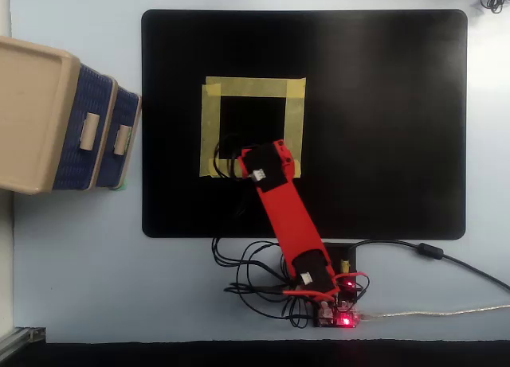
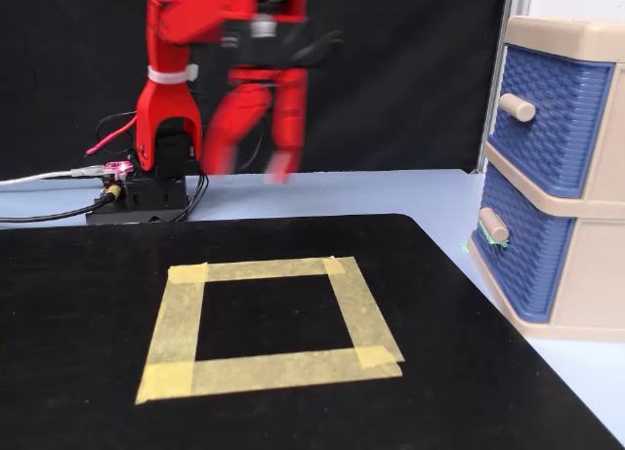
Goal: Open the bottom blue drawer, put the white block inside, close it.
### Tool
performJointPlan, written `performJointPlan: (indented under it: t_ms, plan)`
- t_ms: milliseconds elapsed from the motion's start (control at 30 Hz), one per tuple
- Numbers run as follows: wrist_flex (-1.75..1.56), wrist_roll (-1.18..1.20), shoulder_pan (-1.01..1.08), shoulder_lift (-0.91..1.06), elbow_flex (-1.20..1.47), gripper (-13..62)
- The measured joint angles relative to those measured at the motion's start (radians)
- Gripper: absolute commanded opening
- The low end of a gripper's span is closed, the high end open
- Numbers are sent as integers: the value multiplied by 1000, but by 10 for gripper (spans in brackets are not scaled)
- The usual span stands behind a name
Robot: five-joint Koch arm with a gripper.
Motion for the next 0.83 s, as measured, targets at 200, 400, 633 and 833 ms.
performJointPlan:
  t_ms: [200, 400, 633, 833]
  plan:
    - [-264, 222, 129, 382, 790, 339]
    - [-428, 229, 141, 784, 1204, 344]
    - [-426, 227, 152, 784, 1204, 345]
    - [-426, 227, 150, 784, 1204, 345]
